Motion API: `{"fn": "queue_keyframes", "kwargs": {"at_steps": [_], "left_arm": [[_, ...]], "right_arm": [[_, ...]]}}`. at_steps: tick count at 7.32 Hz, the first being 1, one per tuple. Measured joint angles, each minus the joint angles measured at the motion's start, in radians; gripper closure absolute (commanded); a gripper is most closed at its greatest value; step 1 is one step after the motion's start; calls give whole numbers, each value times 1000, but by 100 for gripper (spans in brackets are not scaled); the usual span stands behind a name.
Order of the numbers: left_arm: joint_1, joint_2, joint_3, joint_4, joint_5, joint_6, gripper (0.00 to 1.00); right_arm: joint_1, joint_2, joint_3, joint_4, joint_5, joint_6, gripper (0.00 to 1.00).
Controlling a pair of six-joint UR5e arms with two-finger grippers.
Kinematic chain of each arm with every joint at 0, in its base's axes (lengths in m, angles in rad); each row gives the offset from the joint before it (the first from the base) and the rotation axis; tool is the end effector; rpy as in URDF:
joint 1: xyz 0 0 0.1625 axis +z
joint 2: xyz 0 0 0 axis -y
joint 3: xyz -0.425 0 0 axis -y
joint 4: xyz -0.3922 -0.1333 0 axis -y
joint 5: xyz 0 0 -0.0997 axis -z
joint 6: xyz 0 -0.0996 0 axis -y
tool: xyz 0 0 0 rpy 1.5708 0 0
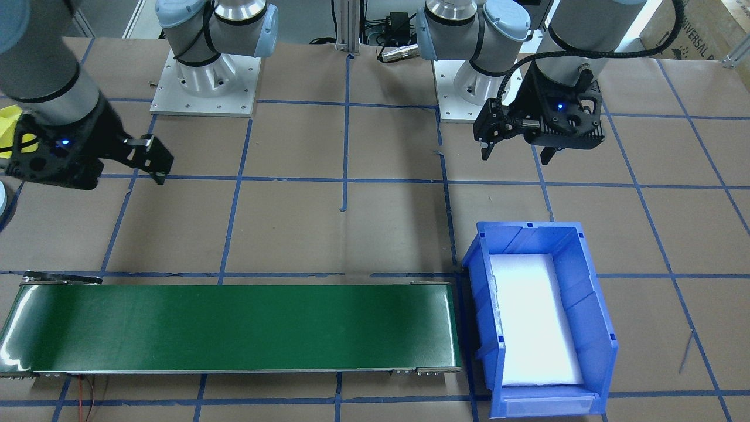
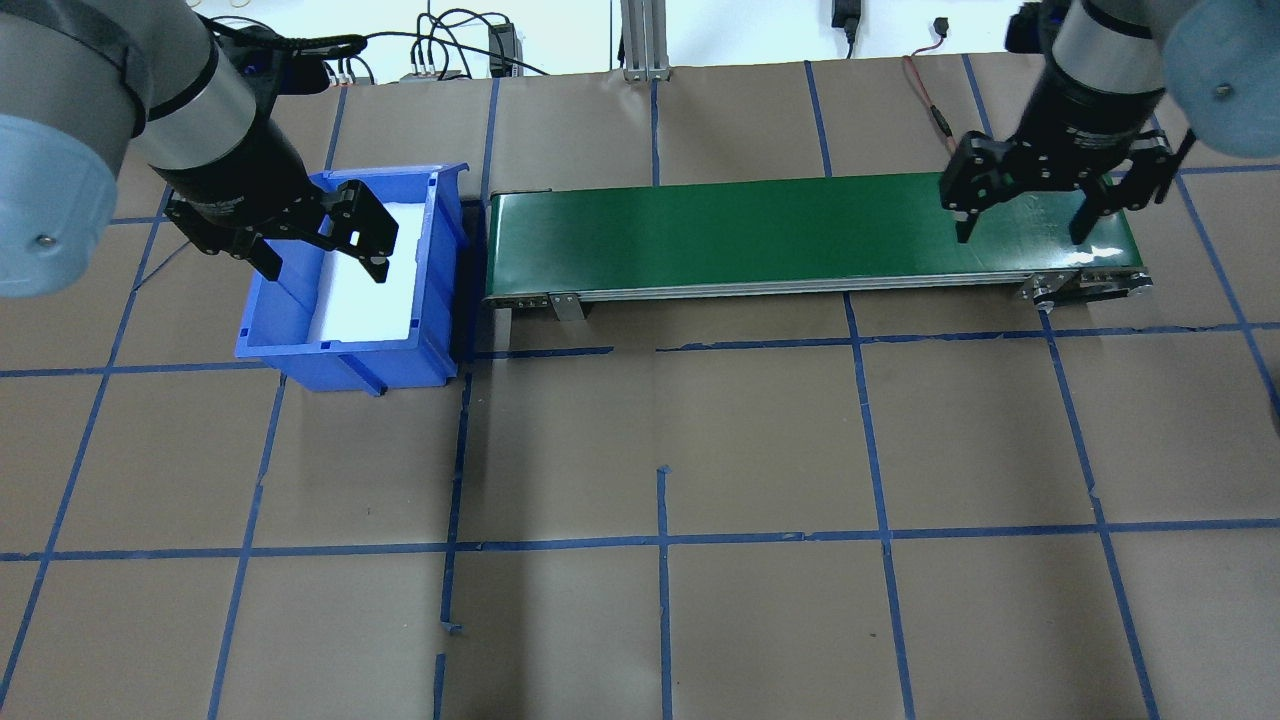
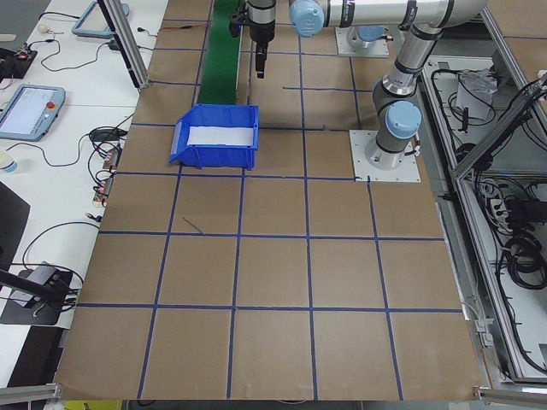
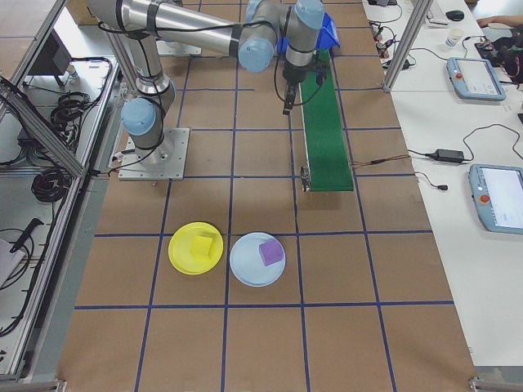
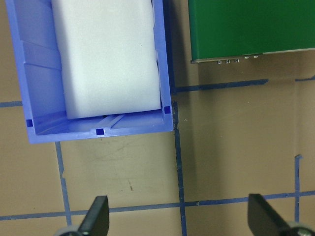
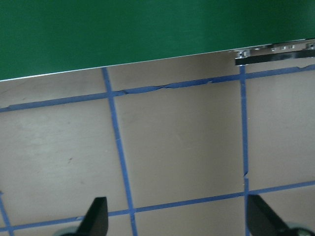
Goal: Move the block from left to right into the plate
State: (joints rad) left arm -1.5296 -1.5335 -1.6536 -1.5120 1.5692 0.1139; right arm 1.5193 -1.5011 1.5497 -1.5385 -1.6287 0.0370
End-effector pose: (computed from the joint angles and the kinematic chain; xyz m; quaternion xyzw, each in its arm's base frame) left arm -0.1137 -0.4821 0.4711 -0.0363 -0.9993 0.0067 0.0003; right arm 0.1010 -0.5186 0.4603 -0.0430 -0.9978 -0.0406 0.0286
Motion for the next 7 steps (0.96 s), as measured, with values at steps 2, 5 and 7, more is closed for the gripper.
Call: {"fn": "queue_keyframes", "kwargs": {"at_steps": [2, 5, 7], "left_arm": [[0, 0, 0, 0, 0, 1, 0], [0, 0, 0, 0, 0, 1, 0], [0, 0, 0, -1, 0, 1, 0]], "right_arm": [[119, -26, -26, 34, 43, 107, 0], [143, -25, -28, 34, 63, 19, 0], [142, -27, -32, 34, 62, 0, 0]]}}
